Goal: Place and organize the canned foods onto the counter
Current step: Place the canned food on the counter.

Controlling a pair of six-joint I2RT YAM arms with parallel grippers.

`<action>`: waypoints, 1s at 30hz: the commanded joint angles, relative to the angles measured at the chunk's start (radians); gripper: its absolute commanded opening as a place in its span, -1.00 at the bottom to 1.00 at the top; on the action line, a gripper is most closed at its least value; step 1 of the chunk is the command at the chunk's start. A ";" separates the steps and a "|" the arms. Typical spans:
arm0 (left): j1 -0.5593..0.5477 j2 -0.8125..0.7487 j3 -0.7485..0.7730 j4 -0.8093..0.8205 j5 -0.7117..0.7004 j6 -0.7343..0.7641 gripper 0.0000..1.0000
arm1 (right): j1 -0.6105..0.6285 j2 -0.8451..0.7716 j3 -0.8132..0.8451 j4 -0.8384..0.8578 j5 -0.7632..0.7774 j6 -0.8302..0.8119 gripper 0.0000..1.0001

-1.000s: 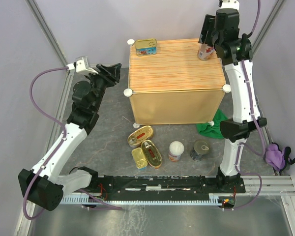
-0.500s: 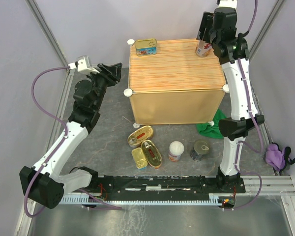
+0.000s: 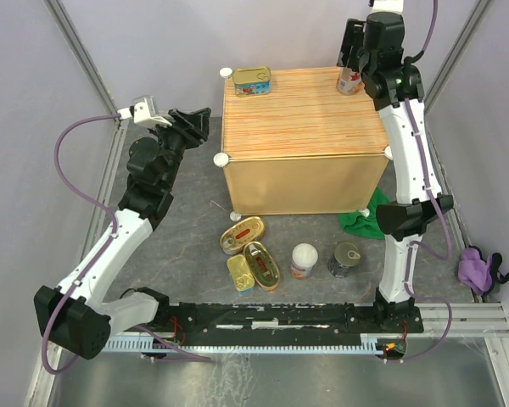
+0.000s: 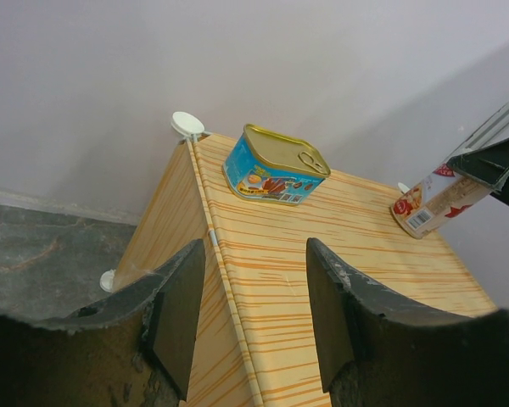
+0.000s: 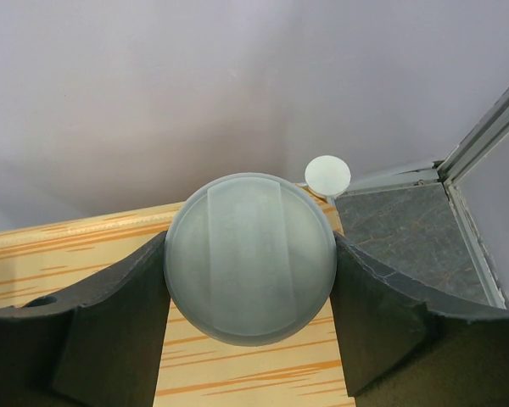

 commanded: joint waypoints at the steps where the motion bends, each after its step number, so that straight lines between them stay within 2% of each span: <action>1: 0.002 0.005 0.027 0.052 -0.020 0.049 0.16 | -0.001 -0.004 0.032 0.135 0.018 -0.030 -0.80; 15: 0.013 0.026 0.033 0.057 -0.006 0.051 0.17 | 0.000 0.021 0.018 0.155 0.006 -0.045 -0.73; 18: 0.015 0.027 0.035 0.057 -0.002 0.051 0.17 | 0.006 0.011 -0.006 0.157 0.014 -0.049 -0.46; 25: 0.018 0.017 0.031 0.050 0.008 0.045 0.17 | 0.009 -0.020 -0.071 0.156 0.016 -0.038 0.43; 28: 0.019 0.008 0.029 0.044 0.013 0.045 0.17 | 0.009 -0.033 -0.101 0.157 0.015 -0.025 0.62; 30: 0.020 0.004 0.030 0.041 0.016 0.044 0.17 | 0.008 -0.037 -0.106 0.155 0.011 -0.019 0.67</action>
